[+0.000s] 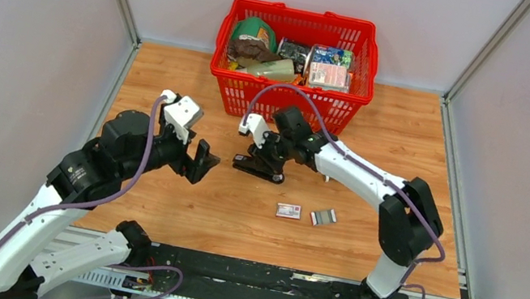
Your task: Unload the staples from the stapler
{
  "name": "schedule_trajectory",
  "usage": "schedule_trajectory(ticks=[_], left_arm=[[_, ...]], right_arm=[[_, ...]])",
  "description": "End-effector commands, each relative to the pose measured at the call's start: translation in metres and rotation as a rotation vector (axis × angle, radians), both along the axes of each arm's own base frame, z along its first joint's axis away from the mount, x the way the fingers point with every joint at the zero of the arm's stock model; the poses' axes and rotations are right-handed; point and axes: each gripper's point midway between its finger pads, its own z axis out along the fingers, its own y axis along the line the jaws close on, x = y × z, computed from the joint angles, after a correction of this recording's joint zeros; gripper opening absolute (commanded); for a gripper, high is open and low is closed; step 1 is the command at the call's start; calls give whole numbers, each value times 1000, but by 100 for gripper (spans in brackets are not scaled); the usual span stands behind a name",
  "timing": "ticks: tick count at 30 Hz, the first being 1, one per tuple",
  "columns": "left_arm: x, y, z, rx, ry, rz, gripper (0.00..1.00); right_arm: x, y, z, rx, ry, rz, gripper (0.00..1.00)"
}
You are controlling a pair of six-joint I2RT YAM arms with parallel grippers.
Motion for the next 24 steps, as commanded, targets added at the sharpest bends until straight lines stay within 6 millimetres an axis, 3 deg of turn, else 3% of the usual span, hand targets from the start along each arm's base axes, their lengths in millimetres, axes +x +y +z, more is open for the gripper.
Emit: schedule_trajectory(ticks=[1, 11, 18, 24], left_arm=[[-7, 1, 2, -4, -2, -21, 93], [-13, -1, 1, -3, -19, -68, 93], [-17, 0, -1, -2, -23, -77, 93], [-19, -2, -5, -10, -20, -92, 94]], right_arm=[[11, 56, 31, 169, -129, 295, 10], [17, 95, 8, 255, -158, 473, 14], [16, 106, -1, 234, -159, 480, 36], [15, 104, 4, 231, -176, 468, 44]])
